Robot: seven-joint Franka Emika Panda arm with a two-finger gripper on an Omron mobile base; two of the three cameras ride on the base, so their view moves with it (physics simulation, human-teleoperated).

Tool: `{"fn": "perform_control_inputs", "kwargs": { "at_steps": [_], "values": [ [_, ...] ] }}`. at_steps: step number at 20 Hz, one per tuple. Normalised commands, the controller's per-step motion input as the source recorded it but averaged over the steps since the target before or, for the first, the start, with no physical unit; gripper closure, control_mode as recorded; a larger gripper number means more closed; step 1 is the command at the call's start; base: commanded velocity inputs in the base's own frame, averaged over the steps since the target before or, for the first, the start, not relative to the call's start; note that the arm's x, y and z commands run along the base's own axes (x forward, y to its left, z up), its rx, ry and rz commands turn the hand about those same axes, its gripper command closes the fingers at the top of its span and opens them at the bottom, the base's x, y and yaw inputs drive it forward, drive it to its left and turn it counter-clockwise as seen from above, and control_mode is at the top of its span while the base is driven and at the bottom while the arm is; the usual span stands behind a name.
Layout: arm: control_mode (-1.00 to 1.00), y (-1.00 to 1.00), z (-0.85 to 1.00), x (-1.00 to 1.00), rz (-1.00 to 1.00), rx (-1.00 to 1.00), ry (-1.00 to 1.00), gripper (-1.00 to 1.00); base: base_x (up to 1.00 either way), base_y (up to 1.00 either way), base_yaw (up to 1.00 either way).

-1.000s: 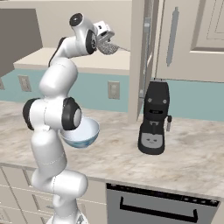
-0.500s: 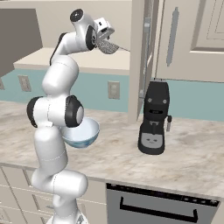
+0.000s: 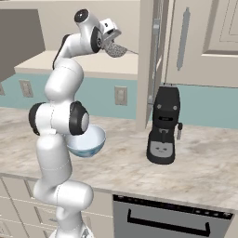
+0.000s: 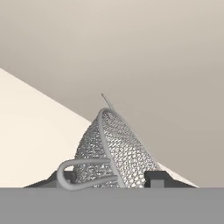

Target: Open the cabinet and setup a tea strainer by placing it in the bowl upright.

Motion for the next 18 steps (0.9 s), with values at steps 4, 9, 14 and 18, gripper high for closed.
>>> {"fn": "perform_control_inputs", "kwargs": {
  "at_steps": [4, 9, 14, 18],
  "values": [
    [-1.0, 0.16, -0.03, -0.07, 0.0, -0.02, -0.06, 1.0, 0.0, 0.0, 0.0],
    [-1.0, 0.16, -0.04, -0.11, 0.0, -0.24, -0.13, 1.0, 0.0, 0.0, 0.0],
    [-1.0, 0.16, -0.06, -0.16, 0.0, -0.28, -0.08, 1.0, 0.0, 0.0, 0.0],
    [-1.0, 0.53, 0.0, -0.4, -0.09, -0.03, 0.0, 1.0, 0.0, 0.0, 0.0]
  ]
}}
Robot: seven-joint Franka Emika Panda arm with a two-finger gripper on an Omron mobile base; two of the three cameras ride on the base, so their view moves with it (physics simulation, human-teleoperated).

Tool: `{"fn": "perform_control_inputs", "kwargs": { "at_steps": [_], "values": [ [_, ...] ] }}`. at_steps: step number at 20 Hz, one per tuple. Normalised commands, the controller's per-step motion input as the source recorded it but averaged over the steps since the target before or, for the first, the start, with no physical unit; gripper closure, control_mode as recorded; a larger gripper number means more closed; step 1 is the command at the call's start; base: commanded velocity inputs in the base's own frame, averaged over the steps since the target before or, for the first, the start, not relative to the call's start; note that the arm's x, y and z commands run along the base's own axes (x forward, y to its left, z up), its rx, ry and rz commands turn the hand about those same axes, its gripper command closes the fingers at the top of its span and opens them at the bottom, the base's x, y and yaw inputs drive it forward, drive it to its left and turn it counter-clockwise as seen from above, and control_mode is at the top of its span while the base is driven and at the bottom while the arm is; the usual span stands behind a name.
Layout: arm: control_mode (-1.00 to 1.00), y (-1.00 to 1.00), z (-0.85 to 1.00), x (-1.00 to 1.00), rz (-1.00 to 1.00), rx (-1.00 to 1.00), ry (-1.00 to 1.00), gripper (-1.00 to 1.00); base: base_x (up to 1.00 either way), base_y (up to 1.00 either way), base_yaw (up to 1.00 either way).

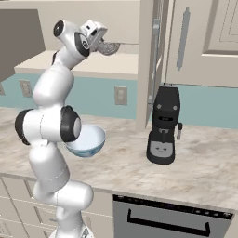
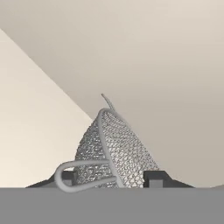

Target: Open the cabinet and setup a tea strainer by placing it in the bowl upright.

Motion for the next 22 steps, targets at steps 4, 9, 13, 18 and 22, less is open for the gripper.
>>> {"fn": "perform_control_inputs", "kwargs": {
  "at_steps": [4, 9, 13, 18, 22],
  "values": [
    [-1.0, 0.4, 0.03, -0.84, -0.2, 0.0, -0.03, 1.0, 0.0, 0.0, 0.0],
    [-1.0, 0.27, 0.15, -1.0, -0.28, 0.01, -0.13, 1.0, 0.0, 0.0, 0.0],
    [-1.0, 0.15, 0.06, -1.0, -0.3, 0.05, -0.12, 1.0, 0.0, 0.0, 0.0],
    [-1.0, 0.23, 0.06, -1.0, -0.27, 0.05, -0.15, 1.0, 0.0, 0.0, 0.0],
    [-1.0, 0.27, 0.1, -1.0, -0.22, 0.05, -0.18, 1.0, 0.0, 0.0, 0.0]
  ]
}}
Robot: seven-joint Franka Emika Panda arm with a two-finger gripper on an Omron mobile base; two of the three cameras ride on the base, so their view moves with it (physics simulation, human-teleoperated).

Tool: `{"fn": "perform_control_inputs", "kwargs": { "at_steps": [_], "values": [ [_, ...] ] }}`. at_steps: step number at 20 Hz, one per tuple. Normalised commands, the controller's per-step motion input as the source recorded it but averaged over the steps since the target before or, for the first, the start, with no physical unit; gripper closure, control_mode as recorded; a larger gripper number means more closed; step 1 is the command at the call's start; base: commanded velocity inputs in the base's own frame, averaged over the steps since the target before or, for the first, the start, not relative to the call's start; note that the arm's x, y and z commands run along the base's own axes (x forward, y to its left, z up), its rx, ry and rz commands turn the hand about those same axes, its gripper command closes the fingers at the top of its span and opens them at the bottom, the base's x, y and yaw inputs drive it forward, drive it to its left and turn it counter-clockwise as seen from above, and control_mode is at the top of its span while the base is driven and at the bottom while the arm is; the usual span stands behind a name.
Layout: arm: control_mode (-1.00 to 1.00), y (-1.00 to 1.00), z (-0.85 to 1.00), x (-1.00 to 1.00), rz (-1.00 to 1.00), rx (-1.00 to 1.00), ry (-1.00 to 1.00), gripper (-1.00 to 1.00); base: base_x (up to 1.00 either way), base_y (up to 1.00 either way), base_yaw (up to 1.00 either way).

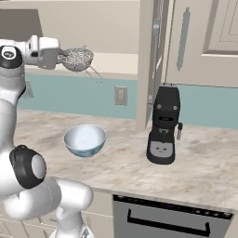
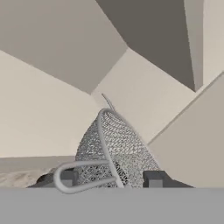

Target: Open the cabinet and setup a tea strainer by placing it in the bowl upright.

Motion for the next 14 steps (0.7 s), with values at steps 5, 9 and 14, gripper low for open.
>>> {"fn": "perform_control_inputs", "kwargs": {
  "at_steps": [5, 9, 14],
  "values": [
    [-1.0, 0.36, 0.01, -1.0, -0.09, 0.02, -0.05, 1.0, 0.0, 0.0, 0.0],
    [-1.0, 0.03, -0.21, -0.83, 0.02, 0.0, -0.09, 1.0, 0.0, 0.0, 0.0],
    [-1.0, -0.08, -0.6, -0.56, 0.11, 0.01, 0.0, 1.0, 0.0, 0.0, 0.0]
  ]
}}
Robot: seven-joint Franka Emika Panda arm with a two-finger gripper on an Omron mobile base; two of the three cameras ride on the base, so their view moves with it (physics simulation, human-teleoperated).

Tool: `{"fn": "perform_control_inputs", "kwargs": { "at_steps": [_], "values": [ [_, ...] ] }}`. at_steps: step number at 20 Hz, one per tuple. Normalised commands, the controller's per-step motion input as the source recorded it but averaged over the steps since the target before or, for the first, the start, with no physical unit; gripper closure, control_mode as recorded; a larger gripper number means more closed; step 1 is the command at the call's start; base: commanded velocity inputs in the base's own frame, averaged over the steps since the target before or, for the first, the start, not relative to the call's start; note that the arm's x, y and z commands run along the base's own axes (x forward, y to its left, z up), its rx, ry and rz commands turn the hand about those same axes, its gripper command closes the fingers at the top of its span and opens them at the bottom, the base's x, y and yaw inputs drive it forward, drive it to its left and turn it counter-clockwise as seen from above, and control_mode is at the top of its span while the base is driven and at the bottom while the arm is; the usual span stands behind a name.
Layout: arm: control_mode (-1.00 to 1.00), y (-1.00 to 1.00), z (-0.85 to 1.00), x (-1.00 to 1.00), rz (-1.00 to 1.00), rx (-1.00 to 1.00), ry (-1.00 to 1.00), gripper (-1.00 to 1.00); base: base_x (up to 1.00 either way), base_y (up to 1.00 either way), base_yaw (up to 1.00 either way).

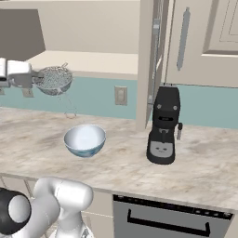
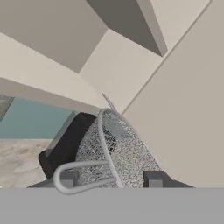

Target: Open the cabinet and setup a tea strainer by placing it in the bowl upright.

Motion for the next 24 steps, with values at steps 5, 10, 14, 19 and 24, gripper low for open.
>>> {"fn": "perform_control_inputs", "kwargs": {
  "at_steps": [5, 10, 14, 19, 24],
  "values": [
    [-1.0, -0.09, -0.74, -0.52, 0.1, 0.0, 0.0, 1.0, 0.0, 0.0, 0.0],
    [-1.0, -0.09, -0.69, -0.25, 0.11, 0.0, 0.0, 1.0, 0.0, 0.0, 0.0],
    [-1.0, -0.02, -0.64, -0.14, 0.1, 0.0, 0.0, 1.0, 0.0, 0.0, 0.0],
    [-1.0, 0.0, -0.72, -0.01, 0.1, 0.0, 0.01, 1.0, 0.0, 0.0, 0.0],
    [-1.0, 0.0, -0.74, 0.02, 0.11, 0.0, 0.03, 1.0, 0.0, 0.0, 0.0]
  ]
}}
